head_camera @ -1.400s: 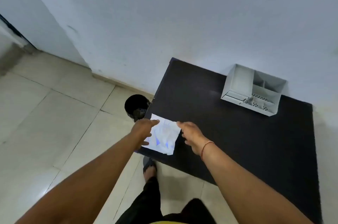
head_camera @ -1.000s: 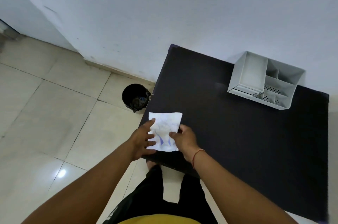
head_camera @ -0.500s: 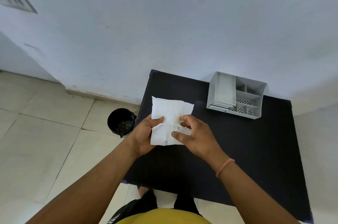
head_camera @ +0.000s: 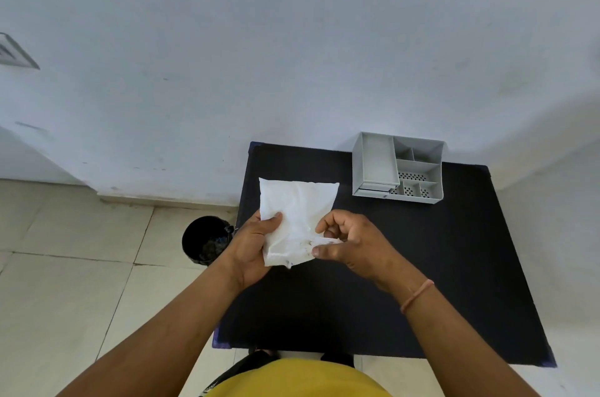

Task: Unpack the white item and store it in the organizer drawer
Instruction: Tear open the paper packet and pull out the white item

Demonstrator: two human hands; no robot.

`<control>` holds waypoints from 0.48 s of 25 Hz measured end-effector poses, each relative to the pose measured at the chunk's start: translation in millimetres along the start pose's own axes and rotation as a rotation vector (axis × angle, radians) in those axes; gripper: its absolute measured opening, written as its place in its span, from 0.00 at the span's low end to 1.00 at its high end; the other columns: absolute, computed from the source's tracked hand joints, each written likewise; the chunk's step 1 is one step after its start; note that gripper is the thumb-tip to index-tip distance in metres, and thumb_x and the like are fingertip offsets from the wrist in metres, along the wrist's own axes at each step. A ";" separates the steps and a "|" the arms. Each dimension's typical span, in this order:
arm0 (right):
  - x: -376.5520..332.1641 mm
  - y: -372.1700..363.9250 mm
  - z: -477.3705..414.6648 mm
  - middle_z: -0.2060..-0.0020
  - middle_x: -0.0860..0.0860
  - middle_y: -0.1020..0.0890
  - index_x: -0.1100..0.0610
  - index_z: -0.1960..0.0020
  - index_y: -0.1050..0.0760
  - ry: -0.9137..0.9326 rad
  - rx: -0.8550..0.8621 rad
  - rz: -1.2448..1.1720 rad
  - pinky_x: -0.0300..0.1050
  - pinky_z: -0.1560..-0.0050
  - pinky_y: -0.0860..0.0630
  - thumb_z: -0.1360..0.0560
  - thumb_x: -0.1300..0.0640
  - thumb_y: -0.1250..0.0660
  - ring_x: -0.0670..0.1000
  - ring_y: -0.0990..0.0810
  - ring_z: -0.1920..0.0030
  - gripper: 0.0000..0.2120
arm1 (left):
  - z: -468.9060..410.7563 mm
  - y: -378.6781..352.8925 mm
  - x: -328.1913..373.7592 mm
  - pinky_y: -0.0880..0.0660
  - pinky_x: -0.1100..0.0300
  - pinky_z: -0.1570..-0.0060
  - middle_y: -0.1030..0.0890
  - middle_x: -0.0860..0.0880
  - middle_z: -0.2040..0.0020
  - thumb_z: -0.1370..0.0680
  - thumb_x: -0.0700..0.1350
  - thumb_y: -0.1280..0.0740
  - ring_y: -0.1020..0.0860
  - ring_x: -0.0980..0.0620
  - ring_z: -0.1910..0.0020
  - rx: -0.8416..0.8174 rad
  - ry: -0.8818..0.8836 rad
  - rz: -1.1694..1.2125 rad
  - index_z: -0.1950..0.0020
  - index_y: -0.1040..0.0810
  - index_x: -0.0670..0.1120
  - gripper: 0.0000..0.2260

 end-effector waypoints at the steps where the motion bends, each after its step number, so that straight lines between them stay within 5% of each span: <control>1: 0.0 -1.4 1.6 0.51 0.46 0.19 0.47 0.43 0.19 -0.029 -0.022 0.051 0.39 0.52 0.23 0.31 0.51 0.19 0.46 0.20 0.51 0.19 | 2.1 -0.7 0.9 0.17 0.36 0.42 0.14 0.40 0.34 0.15 0.42 0.36 0.14 0.36 0.40 -0.001 0.003 -0.003 0.29 0.21 0.48 0.15; 5: -8.2 -2.2 9.3 0.53 0.42 0.16 0.47 0.48 0.16 0.050 0.051 0.226 0.36 0.54 0.26 0.28 0.50 0.20 0.43 0.18 0.53 0.10 | 4.7 -4.5 -0.1 0.17 0.38 0.44 0.14 0.38 0.36 0.14 0.44 0.35 0.15 0.35 0.38 0.035 0.133 -0.043 0.27 0.23 0.44 0.16; 8: -10.9 2.8 18.2 0.61 0.44 0.14 0.48 0.55 0.15 0.128 0.231 0.099 0.33 0.61 0.25 0.28 0.52 0.21 0.42 0.17 0.60 0.03 | 5.3 -2.6 -3.1 0.17 0.37 0.41 0.15 0.34 0.37 0.17 0.59 0.34 0.14 0.33 0.40 0.151 0.227 0.025 0.33 0.24 0.39 0.24; 12: 7.3 -6.1 15.2 0.57 0.55 0.14 0.52 0.56 0.18 -0.072 0.298 -0.284 0.50 0.57 0.18 0.27 0.54 0.21 0.57 0.15 0.54 0.05 | 30.5 -23.8 -3.9 0.15 0.43 0.48 0.16 0.39 0.42 0.19 0.59 0.31 0.13 0.39 0.46 0.223 0.052 -0.320 0.37 0.21 0.45 0.19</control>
Point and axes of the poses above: each hand's wrist, its own z-axis away from the middle knuckle, its own y-axis out of the back of the hand, x = y × z, the point moved 3 cm from there along -z, towards the middle knuckle
